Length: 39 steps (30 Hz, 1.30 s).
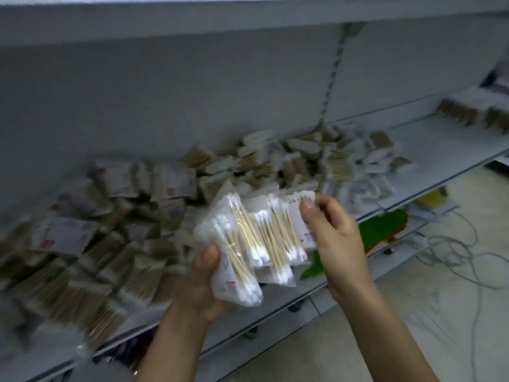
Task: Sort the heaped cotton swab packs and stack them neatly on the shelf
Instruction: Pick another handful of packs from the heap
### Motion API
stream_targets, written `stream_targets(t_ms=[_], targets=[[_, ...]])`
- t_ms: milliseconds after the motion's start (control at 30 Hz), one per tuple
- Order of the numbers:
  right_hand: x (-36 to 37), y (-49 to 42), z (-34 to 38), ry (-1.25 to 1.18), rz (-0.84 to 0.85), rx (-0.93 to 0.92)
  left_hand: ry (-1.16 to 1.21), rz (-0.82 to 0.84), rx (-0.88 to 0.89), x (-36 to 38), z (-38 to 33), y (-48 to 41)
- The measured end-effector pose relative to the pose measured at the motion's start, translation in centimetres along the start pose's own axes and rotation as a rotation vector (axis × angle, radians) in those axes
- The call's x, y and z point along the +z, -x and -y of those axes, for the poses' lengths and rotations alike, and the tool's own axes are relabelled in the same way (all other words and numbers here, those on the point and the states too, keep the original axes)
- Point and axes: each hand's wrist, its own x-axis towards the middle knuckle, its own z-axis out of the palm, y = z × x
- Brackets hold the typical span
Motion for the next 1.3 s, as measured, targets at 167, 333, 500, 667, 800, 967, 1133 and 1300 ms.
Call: stream_targets(t_ms=[167, 333, 500, 667, 800, 967, 1133, 1300], targets=[[-11.9, 0.8, 0.2, -0.042, -0.168, -0.063, 0.096, 0.084, -0.469, 6.3, 10.7, -3.2], [-25.5, 2.8, -0.3, -0.076, -0.316, -0.056, 0.047, 0.286, -0.492, 14.5, 21.9, -5.3], [-36.4, 3.7, 0.4, 0.060, -0.298, -0.075, 0.028, 0.382, -0.509, 20.5, 30.9, -6.3], [-42.8, 2.2, 0.3, 0.287, -0.279, -0.079, 0.066, 0.402, -0.528, 23.5, 35.4, -8.8], [-46.0, -1.8, 0.0, 0.447, -0.221, -0.087, 0.065, 0.474, -0.510, 24.7, 37.8, -12.7], [-50.9, -11.2, 1.0, 0.635, -0.223, -0.167, 0.104, 0.441, -0.436, 25.7, 41.6, -20.1], [-57.9, -21.6, 1.6, 0.742, -0.335, -0.190, 0.087, 0.303, -0.424, 26.9, 47.6, -30.6], [-64.5, -29.7, 0.4, 0.866, -0.369, -0.197, -0.259, 0.054, -0.422, 29.2, 56.7, -41.0]])
